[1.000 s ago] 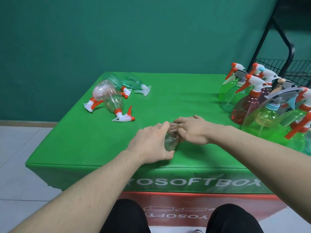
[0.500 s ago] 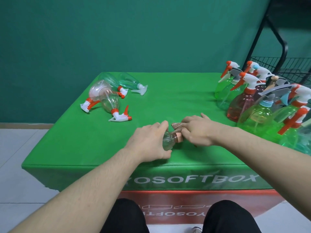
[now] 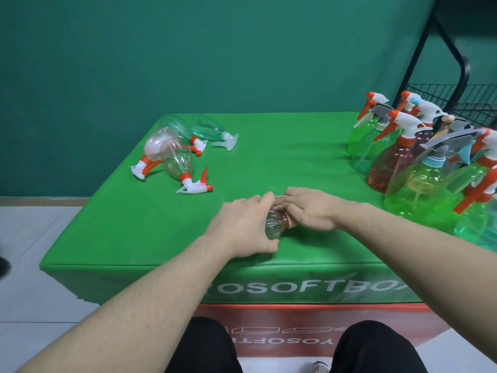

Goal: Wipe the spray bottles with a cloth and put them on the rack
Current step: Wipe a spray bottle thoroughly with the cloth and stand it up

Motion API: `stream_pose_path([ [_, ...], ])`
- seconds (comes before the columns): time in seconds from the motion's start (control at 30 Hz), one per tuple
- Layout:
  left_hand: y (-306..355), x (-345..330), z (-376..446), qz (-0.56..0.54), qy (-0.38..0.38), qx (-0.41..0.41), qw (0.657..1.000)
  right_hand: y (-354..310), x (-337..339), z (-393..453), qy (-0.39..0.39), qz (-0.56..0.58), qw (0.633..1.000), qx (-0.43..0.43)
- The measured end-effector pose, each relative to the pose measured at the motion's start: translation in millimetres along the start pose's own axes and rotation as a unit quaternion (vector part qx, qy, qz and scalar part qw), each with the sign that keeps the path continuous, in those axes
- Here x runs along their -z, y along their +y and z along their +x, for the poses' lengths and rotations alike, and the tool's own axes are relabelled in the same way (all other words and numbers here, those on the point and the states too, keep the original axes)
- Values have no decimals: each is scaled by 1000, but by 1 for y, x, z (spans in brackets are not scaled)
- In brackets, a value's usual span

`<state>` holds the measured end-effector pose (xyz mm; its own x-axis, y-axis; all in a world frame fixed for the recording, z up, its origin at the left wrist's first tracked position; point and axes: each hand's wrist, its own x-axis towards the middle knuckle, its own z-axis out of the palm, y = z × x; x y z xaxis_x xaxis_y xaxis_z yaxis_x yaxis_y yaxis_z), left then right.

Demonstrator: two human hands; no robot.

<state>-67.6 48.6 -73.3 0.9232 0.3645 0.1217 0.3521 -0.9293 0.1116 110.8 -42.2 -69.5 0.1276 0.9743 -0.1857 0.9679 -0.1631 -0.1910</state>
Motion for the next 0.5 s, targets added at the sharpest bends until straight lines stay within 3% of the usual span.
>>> stream_pose_path([
  [0.3,0,3,-1,3,-4,2,1000,8,-5,-10,109,88,989,-45],
  [0.5,-2,2,-3,-2,-3,11,1000,5,-13,-13,221,152,959,-96],
])
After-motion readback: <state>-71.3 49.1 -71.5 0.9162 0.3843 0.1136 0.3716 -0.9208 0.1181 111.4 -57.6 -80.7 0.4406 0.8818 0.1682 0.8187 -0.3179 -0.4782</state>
